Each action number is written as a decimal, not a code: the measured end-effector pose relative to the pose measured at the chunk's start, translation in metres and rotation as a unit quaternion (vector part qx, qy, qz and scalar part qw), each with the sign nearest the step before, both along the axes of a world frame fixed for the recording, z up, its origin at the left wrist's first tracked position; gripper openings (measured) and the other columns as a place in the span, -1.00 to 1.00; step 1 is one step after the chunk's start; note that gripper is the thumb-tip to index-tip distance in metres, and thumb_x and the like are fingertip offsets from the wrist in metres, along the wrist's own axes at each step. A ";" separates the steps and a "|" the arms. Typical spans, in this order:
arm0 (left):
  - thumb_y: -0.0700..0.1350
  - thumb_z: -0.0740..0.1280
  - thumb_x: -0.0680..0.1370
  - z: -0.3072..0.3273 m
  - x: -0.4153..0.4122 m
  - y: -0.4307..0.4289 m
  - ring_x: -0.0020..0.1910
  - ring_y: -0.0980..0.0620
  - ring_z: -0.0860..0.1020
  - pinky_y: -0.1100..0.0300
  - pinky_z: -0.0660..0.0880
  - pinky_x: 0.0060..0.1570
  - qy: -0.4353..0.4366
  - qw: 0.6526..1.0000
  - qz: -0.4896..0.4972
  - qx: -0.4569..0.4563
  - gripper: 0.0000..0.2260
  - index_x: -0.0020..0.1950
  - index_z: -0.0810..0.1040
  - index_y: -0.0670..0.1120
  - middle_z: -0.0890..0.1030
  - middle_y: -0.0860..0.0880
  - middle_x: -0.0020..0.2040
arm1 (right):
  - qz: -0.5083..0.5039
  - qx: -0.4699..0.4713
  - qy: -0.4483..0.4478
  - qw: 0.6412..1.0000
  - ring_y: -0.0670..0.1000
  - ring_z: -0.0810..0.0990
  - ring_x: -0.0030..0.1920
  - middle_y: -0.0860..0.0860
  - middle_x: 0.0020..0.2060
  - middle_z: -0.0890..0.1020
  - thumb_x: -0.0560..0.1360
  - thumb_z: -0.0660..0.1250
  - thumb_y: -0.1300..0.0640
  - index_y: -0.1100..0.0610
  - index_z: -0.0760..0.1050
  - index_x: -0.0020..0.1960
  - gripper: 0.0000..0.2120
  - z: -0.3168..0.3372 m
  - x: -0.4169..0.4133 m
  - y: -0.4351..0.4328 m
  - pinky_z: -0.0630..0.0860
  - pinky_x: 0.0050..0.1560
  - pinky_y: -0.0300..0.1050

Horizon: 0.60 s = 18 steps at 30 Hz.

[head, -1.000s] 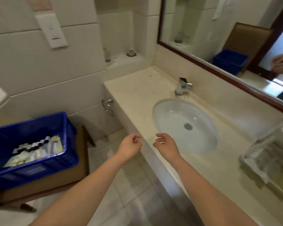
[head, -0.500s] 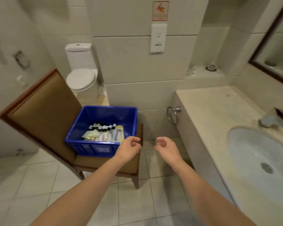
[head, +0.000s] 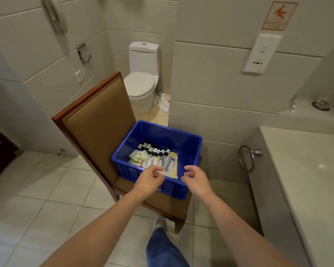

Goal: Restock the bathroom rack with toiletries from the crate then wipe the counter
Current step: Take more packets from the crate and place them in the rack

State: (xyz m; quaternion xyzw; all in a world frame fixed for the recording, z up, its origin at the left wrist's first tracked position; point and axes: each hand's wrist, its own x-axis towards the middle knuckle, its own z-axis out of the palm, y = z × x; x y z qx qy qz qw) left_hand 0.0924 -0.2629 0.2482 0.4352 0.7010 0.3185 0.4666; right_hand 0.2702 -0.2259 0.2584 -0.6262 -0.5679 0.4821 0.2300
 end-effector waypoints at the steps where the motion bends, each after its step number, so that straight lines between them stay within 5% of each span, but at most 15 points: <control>1: -0.14 0.30 0.56 -0.003 -0.007 0.009 -0.03 -0.02 0.62 0.03 0.57 0.07 0.002 1.000 0.004 -0.002 -0.77 0.22 0.48 0.00 0.62 -0.04 -0.02 | 0.005 -0.004 -0.001 1.000 -0.09 0.54 -0.01 -0.10 -0.02 0.54 0.51 0.34 0.21 0.06 0.42 0.29 -0.63 -0.003 -0.006 0.011 0.45 -0.13 -0.29; 4: -0.13 0.29 0.57 -0.012 -0.025 0.039 -0.04 -0.06 0.61 0.05 0.55 0.00 0.007 1.000 0.009 -0.008 -0.76 0.24 0.48 -0.03 0.60 -0.08 0.01 | 0.017 -0.018 -0.007 1.000 -0.06 0.54 0.04 -0.05 0.07 0.55 0.51 0.34 0.19 0.05 0.41 0.32 -0.61 -0.014 -0.021 0.042 0.48 -0.02 -0.20; 11: -0.13 0.31 0.56 -0.053 -0.060 0.133 -0.06 0.00 0.60 0.14 0.51 -0.04 0.018 0.998 0.011 -0.065 -0.76 0.23 0.49 -0.04 0.61 -0.07 0.00 | 0.017 -0.080 -0.009 0.997 -0.13 0.52 -0.04 -0.08 0.08 0.50 0.52 0.34 0.16 0.02 0.39 0.34 -0.59 -0.058 -0.056 0.132 0.43 -0.21 -0.31; 18: -0.18 0.33 0.50 -0.112 -0.076 0.198 -0.02 -0.01 0.59 -0.01 0.55 0.07 0.016 0.991 0.002 -0.129 -0.80 0.09 0.49 0.04 0.60 0.01 -0.08 | 0.012 -0.159 -0.029 0.987 0.02 0.56 0.08 0.02 0.24 0.46 0.49 0.36 0.22 0.05 0.35 0.39 -0.51 -0.112 -0.070 0.196 0.53 -0.02 -0.13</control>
